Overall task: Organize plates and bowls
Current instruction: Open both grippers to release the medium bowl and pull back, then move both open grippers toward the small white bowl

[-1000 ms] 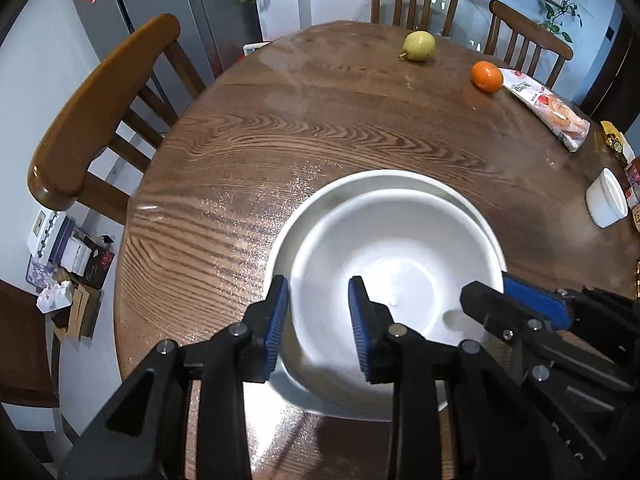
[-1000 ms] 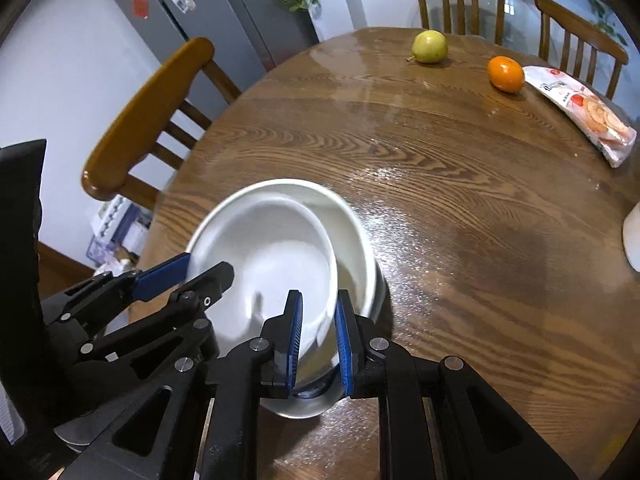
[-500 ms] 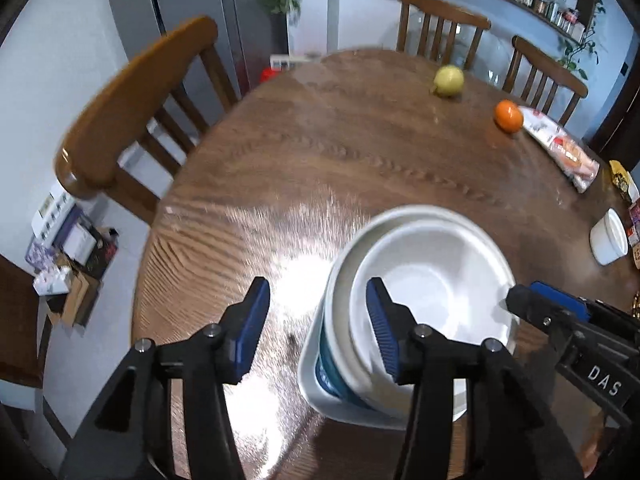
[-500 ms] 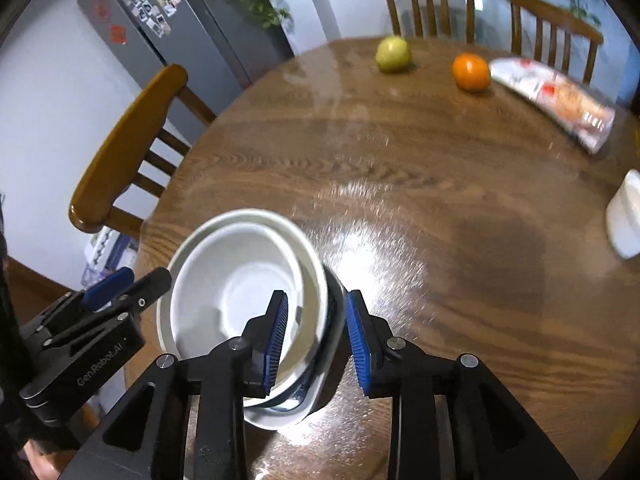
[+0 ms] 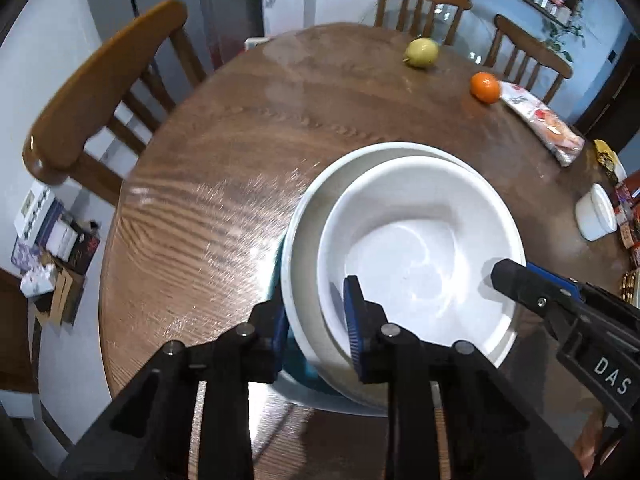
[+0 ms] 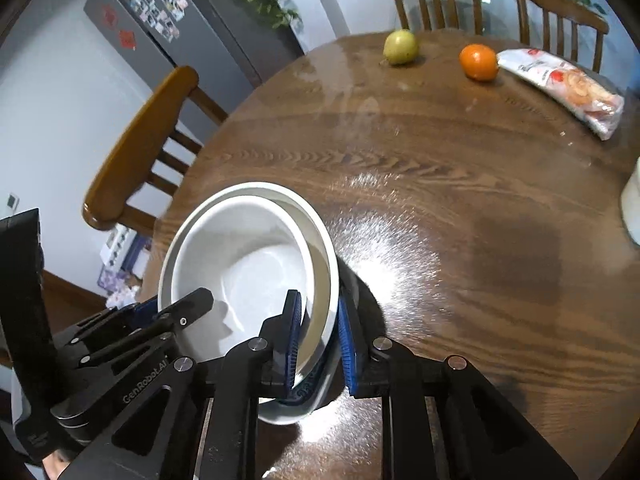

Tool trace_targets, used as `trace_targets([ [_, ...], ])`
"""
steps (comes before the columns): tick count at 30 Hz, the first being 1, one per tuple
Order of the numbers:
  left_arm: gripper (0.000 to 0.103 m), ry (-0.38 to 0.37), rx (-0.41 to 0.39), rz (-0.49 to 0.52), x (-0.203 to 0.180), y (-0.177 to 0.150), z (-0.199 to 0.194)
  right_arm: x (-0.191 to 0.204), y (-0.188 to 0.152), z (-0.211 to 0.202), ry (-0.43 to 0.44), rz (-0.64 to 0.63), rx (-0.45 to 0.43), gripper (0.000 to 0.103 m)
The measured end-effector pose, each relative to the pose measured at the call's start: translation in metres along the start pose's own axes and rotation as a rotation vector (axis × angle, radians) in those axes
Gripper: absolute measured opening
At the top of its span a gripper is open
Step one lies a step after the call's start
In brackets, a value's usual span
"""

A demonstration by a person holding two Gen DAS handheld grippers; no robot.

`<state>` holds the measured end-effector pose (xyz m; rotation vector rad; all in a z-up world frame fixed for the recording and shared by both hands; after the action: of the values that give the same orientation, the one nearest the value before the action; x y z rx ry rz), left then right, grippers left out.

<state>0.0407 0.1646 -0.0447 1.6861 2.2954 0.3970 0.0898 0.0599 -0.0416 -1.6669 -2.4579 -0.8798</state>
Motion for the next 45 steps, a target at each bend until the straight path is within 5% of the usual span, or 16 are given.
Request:
trace_targets([
  [6, 0.025, -0.072, 0.016, 0.135, -0.064, -0.006, -0.001, -0.047, -0.017, -0.039, -0.052, 0.095, -0.046, 0.020],
  [11, 0.026, -0.092, 0.083, 0.251, -0.117, -0.024, 0.023, -0.100, -0.046, -0.044, -0.112, 0.207, 0.006, 0.020],
  [20, 0.032, -0.093, 0.114, 0.265, -0.142, -0.024, 0.037, -0.130, -0.064, -0.045, -0.134, 0.260, 0.031, 0.023],
  [24, 0.048, -0.054, 0.071, 0.229, -0.137, -0.018, 0.027, -0.134, -0.065, -0.052, -0.119, 0.252, 0.012, 0.023],
  [31, 0.061, -0.039, -0.019, 0.215, -0.151, -0.004, -0.003, -0.157, -0.056, -0.091, -0.100, 0.253, -0.073, 0.025],
  [37, 0.072, -0.068, -0.063, 0.297, -0.211, 0.007, -0.021, -0.191, -0.043, -0.137, -0.139, 0.267, -0.165, 0.038],
  [42, 0.092, -0.113, -0.096, 0.351, -0.265, 0.016, -0.026, -0.224, -0.033, -0.165, -0.204, 0.272, -0.205, 0.048],
  [45, 0.092, -0.125, -0.087, 0.368, -0.291, 0.028, -0.018, -0.249, -0.020, -0.177, -0.253, 0.276, -0.224, 0.049],
])
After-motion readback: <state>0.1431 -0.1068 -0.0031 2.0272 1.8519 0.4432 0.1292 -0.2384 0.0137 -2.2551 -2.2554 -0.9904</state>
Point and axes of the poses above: each gripper's, at about its wrist camera, not at the fingertips, and z roughly the way its jaws point, x to its left, y to its top, the point moved 3 cm from there along z, roughly the way its jaws point, and after that the axes turned 6 degrees about x, right-handed, at the moved point
